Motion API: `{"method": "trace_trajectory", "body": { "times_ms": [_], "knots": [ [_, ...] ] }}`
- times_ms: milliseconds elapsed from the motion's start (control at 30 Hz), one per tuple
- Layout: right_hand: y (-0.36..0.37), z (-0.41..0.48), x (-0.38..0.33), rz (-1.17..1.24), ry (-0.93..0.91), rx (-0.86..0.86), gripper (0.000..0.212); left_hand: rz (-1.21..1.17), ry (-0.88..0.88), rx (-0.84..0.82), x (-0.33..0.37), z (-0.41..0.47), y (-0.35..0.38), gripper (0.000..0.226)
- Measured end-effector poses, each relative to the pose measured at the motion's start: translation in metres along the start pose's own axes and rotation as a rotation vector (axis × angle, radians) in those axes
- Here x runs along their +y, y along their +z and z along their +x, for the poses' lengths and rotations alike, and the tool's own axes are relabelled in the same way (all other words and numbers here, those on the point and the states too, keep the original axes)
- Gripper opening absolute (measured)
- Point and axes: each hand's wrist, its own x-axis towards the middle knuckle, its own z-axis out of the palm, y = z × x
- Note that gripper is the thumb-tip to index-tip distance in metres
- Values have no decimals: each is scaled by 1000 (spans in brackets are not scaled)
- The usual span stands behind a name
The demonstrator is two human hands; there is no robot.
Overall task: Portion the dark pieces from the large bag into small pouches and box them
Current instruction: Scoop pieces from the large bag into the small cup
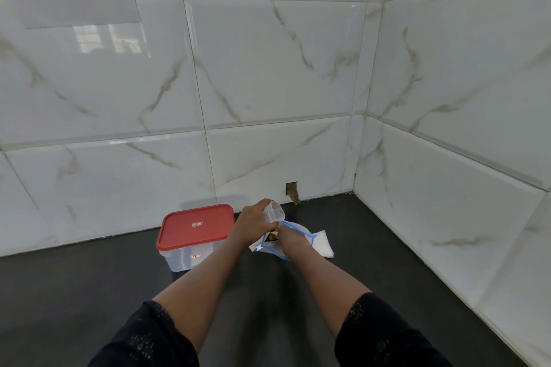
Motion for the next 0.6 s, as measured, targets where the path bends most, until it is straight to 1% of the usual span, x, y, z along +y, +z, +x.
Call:
{"method": "trace_trajectory", "body": {
  "times_ms": [67, 133, 233, 333, 400, 500, 600],
  "knots": [
    [1, -6, -7, 30, 84, -51, 46, 13, 2, -7, -2, -1, 0, 47],
    [5, -15, -12, 122, 154, -48, 45, 7, -5, 4, -2, -2, 1, 47],
    [10, -14, -14, 91, 142, -29, 49, -11, 1, 18, 1, -2, 2, 45],
    [11, -17, -14, 121, 150, -48, 48, -24, -7, 16, 1, -4, 0, 43],
    [12, -18, -10, 204, 174, 14, 42, -19, -10, 8, -1, -5, -2, 43],
    [14, -11, -5, 224, 211, 61, 39, 1, 5, -17, -2, -7, -3, 44],
    [8, -11, -12, 283, 228, 22, 42, 13, 7, -24, -3, -5, -6, 45]
  ]
}}
